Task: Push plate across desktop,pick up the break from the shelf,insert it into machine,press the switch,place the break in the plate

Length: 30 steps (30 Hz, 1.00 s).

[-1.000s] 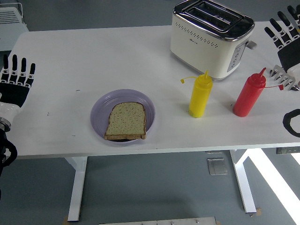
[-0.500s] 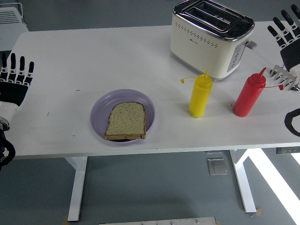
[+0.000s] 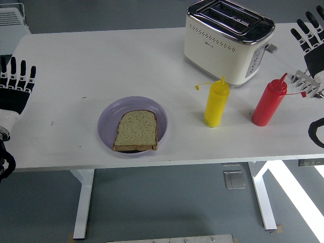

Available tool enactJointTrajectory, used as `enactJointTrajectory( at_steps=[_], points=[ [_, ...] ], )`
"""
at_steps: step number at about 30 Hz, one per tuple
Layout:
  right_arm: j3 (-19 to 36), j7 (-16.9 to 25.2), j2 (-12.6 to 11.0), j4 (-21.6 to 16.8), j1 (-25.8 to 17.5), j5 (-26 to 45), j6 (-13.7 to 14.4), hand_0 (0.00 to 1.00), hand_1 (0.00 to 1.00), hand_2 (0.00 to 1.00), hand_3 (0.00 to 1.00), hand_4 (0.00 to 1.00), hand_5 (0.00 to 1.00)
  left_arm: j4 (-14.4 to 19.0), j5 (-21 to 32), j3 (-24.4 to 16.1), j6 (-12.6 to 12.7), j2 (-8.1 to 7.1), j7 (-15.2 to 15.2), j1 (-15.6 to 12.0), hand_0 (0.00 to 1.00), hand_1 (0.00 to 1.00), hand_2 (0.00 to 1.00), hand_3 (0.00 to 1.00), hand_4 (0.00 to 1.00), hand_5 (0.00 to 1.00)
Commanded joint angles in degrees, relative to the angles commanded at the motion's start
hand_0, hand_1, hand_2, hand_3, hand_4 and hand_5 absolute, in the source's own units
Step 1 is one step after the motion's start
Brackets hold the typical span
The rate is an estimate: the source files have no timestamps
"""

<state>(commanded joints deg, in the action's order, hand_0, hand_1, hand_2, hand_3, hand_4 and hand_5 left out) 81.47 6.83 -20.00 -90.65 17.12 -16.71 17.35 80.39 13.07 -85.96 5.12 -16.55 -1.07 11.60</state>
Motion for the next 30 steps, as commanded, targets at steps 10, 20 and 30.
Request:
enactJointTrajectory(
  at_steps=[10, 20, 30],
  points=[
    [-0.14, -0.02, 0.15, 0.10, 0.22, 0.41, 0.02, 0.741, 0.689, 0.656, 0.674, 0.694, 0.394, -0.05, 0.40, 0.08, 0.03, 0.04, 0.07, -0.08, 0.784, 0.712, 0.672, 0.651, 0.561, 0.819],
    [-0.51, -0.05, 0.09, 0.03, 0.36, 0.46, 0.08, 0.740, 0.689, 0.656, 0.673, 0.689, 0.387, 0.04, 0.77, 0.29, 0.00, 0.14, 0.17, -0.15, 0.783, 0.712, 0.672, 0.651, 0.561, 0.820],
    [-0.30, -0.12, 0.30, -0.11, 0.42, 0.50, 0.06, 0.740, 0.688, 0.656, 0.672, 0.689, 0.387, 0.12, 1.25, 0.11, -0.03, 0.11, 0.40, -0.01, 0.782, 0.711, 0.672, 0.651, 0.562, 0.820]
  ],
)
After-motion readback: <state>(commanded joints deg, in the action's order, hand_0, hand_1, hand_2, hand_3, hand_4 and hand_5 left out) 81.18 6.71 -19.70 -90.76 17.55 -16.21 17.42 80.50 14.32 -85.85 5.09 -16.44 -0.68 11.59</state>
